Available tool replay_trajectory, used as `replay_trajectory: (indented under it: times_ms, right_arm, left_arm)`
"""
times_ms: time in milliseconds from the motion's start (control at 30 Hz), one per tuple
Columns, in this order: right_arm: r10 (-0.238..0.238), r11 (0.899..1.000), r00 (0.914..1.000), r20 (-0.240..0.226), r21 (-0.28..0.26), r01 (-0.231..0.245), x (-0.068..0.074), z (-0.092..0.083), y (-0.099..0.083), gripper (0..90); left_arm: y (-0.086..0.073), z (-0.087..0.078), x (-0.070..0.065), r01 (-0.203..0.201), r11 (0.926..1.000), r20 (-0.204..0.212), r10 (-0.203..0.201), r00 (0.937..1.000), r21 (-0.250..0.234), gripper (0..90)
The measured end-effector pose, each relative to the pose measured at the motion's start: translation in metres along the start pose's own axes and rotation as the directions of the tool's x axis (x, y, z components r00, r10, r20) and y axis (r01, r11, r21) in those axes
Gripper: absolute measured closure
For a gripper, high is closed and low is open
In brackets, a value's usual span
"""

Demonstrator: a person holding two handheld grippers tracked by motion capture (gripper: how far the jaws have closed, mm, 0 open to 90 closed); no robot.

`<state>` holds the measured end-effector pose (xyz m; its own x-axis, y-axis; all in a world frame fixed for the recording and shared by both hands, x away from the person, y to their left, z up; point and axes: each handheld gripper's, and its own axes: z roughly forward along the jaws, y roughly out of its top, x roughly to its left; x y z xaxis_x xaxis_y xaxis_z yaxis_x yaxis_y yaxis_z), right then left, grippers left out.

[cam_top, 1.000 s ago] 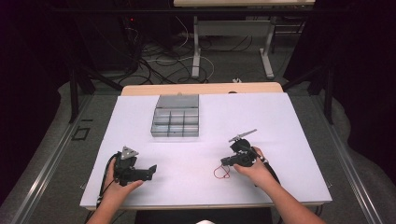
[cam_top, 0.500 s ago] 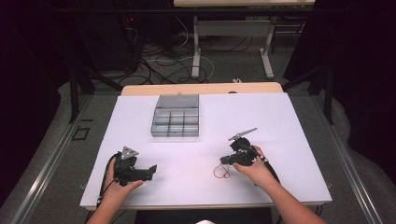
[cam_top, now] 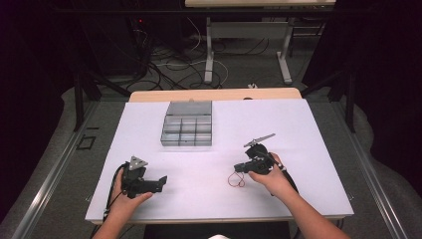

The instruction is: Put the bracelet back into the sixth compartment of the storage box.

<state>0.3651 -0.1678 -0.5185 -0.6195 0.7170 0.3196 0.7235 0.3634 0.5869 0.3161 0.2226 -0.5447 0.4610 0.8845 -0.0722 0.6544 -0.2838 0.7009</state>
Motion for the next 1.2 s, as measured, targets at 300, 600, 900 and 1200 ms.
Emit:
replay_trajectory:
  times_ms: [300,600,900,1200]
  right_arm:
    - [-0.005,1.000,1.0000,0.002,-0.014,0.005,0.000,-0.003,0.007,90.0]
    - [-0.002,1.000,1.0000,0.000,-0.026,0.002,0.000,-0.003,0.015,90.0]
    - [-0.010,0.999,0.9999,0.005,-0.039,0.011,0.003,-0.004,0.027,90.0]
    - [-0.017,0.998,0.9998,0.006,-0.055,0.018,0.005,-0.001,0.038,90.0]
  left_arm:
    - [0.000,0.000,0.000,0.000,1.0000,0.000,0.000,1.0000,0.000,0.6]
    - [0.000,0.000,0.000,-0.002,1.0000,0.000,0.002,1.0000,-0.003,0.6]
    - [0.000,0.000,0.001,-0.006,1.0000,-0.001,0.006,1.0000,-0.003,0.5]
    - [0.000,0.000,0.001,-0.003,1.0000,0.000,0.003,1.0000,-0.003,0.5]
